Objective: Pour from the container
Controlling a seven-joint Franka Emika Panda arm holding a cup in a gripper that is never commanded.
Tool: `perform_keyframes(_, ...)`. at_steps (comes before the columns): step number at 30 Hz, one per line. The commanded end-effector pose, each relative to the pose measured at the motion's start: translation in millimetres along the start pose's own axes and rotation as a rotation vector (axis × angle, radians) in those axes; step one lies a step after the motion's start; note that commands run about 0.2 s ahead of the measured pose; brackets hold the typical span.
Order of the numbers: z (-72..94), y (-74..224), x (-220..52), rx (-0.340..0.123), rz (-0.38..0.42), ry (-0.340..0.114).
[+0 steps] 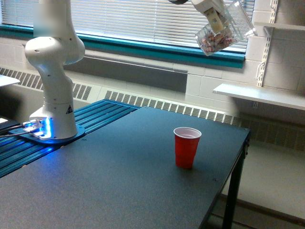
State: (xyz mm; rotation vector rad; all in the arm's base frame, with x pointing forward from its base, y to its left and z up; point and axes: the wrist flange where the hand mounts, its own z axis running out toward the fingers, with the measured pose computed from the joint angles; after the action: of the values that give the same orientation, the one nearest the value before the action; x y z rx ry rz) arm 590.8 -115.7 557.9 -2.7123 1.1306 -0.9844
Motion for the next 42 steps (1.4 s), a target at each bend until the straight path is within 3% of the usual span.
perform_keyframes(1, -14.5, 8, 19, 0.054, 0.044, -0.019)
perform_keyframes(13, -5.6, 9, 0, 0.184, 0.254, -0.16)
perform_keyframes(26, 28.6, -1, -89, 0.272, 0.363, -0.419)
perform_keyframes(42, 46.7, 5, -156, 0.373, 0.605, -0.613)
